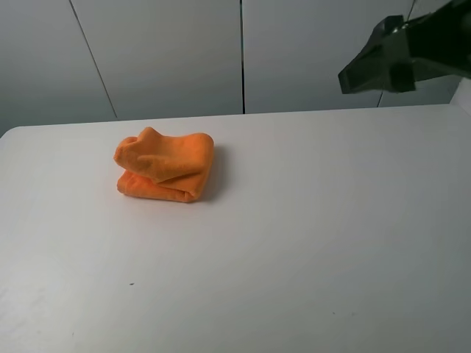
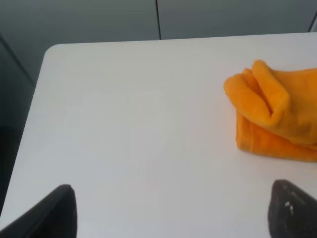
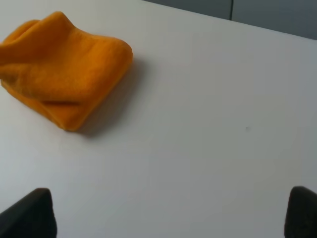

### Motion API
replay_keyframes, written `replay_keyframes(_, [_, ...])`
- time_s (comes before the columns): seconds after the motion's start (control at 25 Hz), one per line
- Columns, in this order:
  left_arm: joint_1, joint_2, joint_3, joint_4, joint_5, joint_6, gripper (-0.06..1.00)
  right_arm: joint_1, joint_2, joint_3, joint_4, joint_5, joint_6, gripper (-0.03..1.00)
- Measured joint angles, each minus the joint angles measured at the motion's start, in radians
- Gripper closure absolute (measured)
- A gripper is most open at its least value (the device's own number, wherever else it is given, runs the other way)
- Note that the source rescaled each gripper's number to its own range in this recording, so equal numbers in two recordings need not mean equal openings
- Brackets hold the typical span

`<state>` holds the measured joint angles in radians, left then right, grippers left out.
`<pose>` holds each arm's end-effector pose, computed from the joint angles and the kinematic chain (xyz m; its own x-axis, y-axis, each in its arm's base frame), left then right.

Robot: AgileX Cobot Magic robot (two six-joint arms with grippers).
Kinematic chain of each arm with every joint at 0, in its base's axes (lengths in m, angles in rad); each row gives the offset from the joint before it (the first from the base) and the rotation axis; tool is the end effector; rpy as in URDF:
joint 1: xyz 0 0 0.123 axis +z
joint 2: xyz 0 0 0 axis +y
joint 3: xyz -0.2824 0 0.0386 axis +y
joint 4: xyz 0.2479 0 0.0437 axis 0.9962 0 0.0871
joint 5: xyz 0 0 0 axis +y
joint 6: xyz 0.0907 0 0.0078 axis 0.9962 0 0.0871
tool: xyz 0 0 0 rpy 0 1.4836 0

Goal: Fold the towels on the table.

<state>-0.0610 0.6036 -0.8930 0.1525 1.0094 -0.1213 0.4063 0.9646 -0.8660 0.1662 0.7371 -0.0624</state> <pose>0.0881 0.0064 0.3746 -0.5839 -0.0037 -0.8118 -0.0666 0.9968 0.0433 0.1691 0.0838 0.3350 -0.6479 -0.2126 -0.7314 -0.4293 0.8952 0.1200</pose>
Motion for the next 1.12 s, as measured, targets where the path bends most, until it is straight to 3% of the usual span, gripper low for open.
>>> replay_keyframes(0.36, [0.000, -0.356, 0.215, 0.006, 0.047, 0.000, -0.06, 0.000, -0.543, 0.156, -0.062, 0.134, 0.011, -0.03])
replay_keyframes(0.72, [0.000, -0.595, 0.255, 0.006, 0.131, 0.000, -0.06, 0.000, -0.821, 0.179, -0.166, 0.387, 0.042, -0.03])
replay_keyframes(0.92, [0.000, -0.602, 0.324, 0.006, 0.146, 0.024, -0.06, 0.000, -0.909, 0.257, -0.179, 0.395, 0.070, -0.03])
replay_keyframes(1.12, [0.000, -0.604, 0.374, 0.003, 0.085, 0.043, -0.06, 0.000, -0.960, 0.346, -0.179, 0.389, 0.082, -0.03])
